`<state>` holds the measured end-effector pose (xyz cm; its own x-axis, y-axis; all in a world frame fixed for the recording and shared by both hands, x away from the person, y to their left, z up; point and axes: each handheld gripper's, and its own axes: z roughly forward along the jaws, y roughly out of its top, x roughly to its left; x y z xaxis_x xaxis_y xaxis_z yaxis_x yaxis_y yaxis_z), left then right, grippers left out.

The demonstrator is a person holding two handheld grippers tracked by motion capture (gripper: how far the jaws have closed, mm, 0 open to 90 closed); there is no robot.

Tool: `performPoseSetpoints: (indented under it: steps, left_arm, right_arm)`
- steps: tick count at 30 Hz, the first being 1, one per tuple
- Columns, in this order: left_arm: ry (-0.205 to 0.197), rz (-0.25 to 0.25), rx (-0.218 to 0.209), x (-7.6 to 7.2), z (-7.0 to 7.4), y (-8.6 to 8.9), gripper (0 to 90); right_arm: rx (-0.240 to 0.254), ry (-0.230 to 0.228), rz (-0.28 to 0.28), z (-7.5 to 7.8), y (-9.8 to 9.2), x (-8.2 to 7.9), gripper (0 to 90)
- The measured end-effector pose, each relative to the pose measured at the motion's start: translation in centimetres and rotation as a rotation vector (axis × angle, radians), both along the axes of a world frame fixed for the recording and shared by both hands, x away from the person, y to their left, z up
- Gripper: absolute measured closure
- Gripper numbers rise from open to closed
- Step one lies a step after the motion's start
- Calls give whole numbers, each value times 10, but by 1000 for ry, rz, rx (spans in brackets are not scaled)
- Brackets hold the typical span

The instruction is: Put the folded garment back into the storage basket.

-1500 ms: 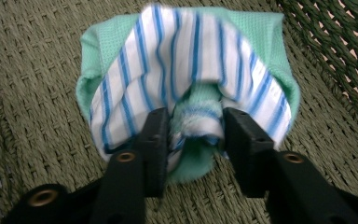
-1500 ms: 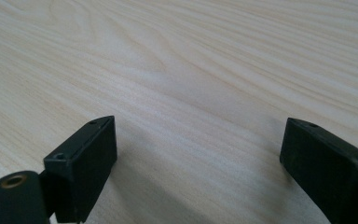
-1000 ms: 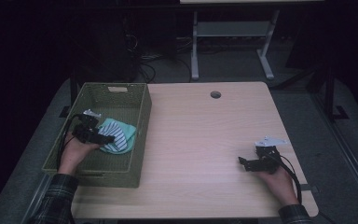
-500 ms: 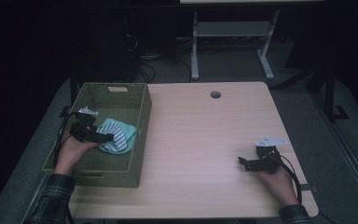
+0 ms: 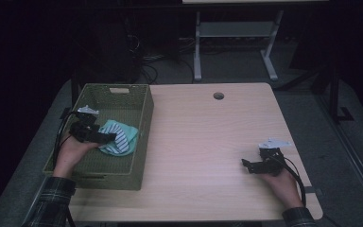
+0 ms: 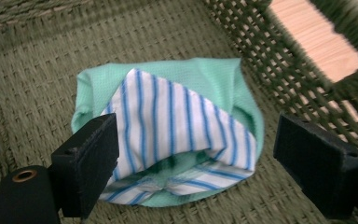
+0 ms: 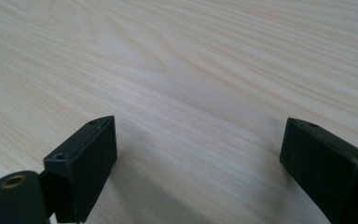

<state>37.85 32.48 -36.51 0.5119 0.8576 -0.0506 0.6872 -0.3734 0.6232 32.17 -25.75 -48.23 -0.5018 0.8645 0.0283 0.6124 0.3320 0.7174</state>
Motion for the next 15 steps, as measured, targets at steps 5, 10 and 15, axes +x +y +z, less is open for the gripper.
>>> performPoseSetpoints:
  steps: [5, 10, 15]
  left_arm:
    - [-21, -12, -18, -2, 10, -7, 136]
    - [-33, -29, -32, -4, 19, -16, 136]
    - [-44, -53, -41, -5, 26, -26, 136]
  right_arm:
    - [0, 0, 0, 0, 0, 0, 104]
    - [0, 0, -1, 0, 0, 0, 104]
    - [0, 0, 0, 0, 0, 0, 104]
